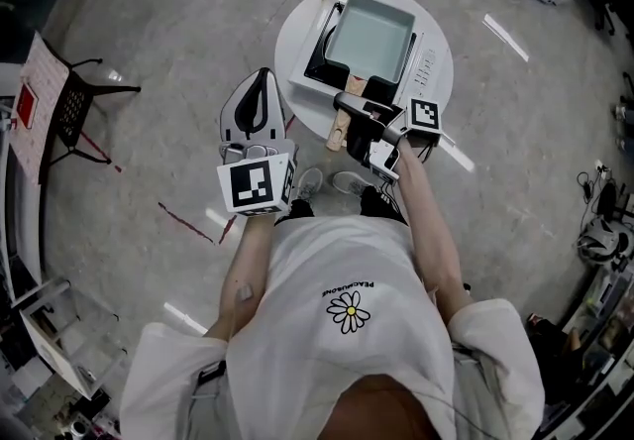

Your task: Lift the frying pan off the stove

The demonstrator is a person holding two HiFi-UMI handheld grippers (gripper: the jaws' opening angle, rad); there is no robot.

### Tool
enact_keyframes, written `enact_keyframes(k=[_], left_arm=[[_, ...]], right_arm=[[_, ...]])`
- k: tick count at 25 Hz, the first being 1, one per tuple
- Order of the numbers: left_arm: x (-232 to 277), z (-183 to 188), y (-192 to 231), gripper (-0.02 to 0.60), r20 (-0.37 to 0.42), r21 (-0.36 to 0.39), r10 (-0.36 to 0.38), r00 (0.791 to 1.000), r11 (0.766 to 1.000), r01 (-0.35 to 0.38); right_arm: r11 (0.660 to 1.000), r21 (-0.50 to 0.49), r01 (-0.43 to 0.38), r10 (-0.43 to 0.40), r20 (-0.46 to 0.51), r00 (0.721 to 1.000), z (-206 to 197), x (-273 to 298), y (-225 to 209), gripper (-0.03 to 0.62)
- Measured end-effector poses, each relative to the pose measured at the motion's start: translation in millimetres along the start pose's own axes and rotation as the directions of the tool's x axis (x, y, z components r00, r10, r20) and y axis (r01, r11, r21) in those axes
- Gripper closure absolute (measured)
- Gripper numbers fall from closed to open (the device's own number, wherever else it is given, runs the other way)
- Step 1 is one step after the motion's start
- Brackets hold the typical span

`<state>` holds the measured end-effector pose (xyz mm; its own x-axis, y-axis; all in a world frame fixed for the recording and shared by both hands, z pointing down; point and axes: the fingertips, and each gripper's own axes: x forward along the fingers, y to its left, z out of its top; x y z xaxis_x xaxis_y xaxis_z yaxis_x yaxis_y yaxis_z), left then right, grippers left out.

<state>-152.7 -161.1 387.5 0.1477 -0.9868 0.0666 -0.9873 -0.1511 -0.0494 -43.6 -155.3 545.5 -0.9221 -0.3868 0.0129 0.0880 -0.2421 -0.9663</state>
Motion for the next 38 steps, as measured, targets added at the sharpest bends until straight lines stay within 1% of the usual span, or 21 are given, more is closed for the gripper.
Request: enact_keyframes(k=[6,11,18,24,29,32,35,38], left_arm=[[-1.7,3.6,3.7,0.581,0.014,0.003,0.019,1.000,1.000,-0.019],[-1.4,5.7,5.4,0.582,0.020,0.009,0.028,0.999,1.000,-0.028],[-2.5,11.7,11.0,0.583,0.029,0.011,0.034,0.999,0.999,-0.034],[-7.9,9.8,13.7,0.583,0.024,0.009,0.040,0.999,0.999,-0.040],[-4.5,8.6,15.6,0.583,0.009,0.007,0.045,0.999,0.999,-0.045],[-2.6,3.9,16.0,0.583,-0.015,0.009,0.049,0.999,0.999,-0.049],[-3.8,-6.4,16.6,0.583,-0.050,0.003,0.053,0.997,0.999,-0.053],[-5.8,-14.4,16.7,0.583,-0.077,-0.001,0.051,0.996,0.999,-0.052]], right_arm=[[1.000,-0.021,0.020,-0.021,-0.023,1.000,-3.2,-1.4,5.1,0.510],[0.999,-0.036,0.012,-0.013,-0.031,0.999,-3.5,-0.8,13.9,0.508],[0.995,-0.097,-0.001,-0.003,-0.037,0.999,-1.5,2.2,38.1,0.508],[0.983,-0.184,-0.020,0.012,-0.044,0.999,-2.8,4.7,68.2,0.507],[0.961,-0.272,-0.057,0.039,-0.069,0.997,-0.3,7.5,108.3,0.507],[0.942,-0.327,-0.083,0.057,-0.088,0.995,-0.5,8.4,135.7,0.505],[0.918,-0.382,-0.104,0.068,-0.106,0.992,-3.5,8.6,160.4,0.505],[0.888,-0.442,-0.130,0.082,-0.125,0.989,-9.1,8.0,185.0,0.505]])
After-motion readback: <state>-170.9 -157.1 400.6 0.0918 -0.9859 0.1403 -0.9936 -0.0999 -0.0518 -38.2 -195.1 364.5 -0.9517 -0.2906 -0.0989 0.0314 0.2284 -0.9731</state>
